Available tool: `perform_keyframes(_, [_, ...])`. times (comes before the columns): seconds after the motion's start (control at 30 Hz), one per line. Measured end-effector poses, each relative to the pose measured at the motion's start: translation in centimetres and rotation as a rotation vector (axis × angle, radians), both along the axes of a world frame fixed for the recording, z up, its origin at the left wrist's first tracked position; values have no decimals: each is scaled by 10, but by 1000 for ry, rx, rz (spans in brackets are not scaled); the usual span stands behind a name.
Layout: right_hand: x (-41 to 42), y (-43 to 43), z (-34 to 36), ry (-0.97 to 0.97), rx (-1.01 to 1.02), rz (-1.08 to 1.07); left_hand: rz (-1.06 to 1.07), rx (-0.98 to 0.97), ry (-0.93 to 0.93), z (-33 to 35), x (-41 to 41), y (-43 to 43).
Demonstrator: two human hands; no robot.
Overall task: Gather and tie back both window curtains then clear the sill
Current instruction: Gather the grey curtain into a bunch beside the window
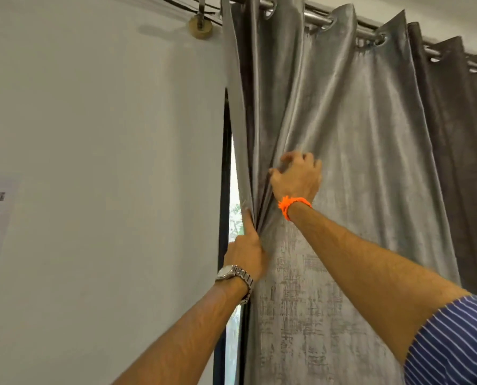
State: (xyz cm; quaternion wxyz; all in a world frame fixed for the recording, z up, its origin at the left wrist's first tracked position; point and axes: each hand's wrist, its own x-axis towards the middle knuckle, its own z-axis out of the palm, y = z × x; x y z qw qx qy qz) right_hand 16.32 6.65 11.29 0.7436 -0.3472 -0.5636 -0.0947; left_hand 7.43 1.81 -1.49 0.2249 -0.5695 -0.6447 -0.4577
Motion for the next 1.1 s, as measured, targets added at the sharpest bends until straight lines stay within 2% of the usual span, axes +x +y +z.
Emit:
perform_keyframes(0.1, [16, 19, -7, 11, -125, 136, -24, -22, -53, 0, 11, 14])
perform_keyframes(0.17, [17, 29, -13, -83, -179, 207, -26, -24, -74, 1, 17, 20])
perform_keyframes(0.33, [9, 43, -20, -254, -362, 147, 2, 9, -87, 4, 30, 32])
perform_keyframes(0.5, [10, 40, -23, -243, -289, 176, -81, 103, -228, 14, 44, 51])
perform_keyframes(0.63, [21, 41, -25, -285, -210, 218, -51, 183, -258, 30, 57, 57])
perform_keyframes(0.73, [47, 51, -26, -112, -219, 310, 10, 198, -265, 37, 63, 58])
perform_keyframes(0.9, [94, 93, -34, 187, -321, 327, 38, 176, -265, 39, 59, 67])
perform_keyframes(1.1, [115, 129, -68, 322, -453, 440, 51, 185, -225, 39, 49, 72])
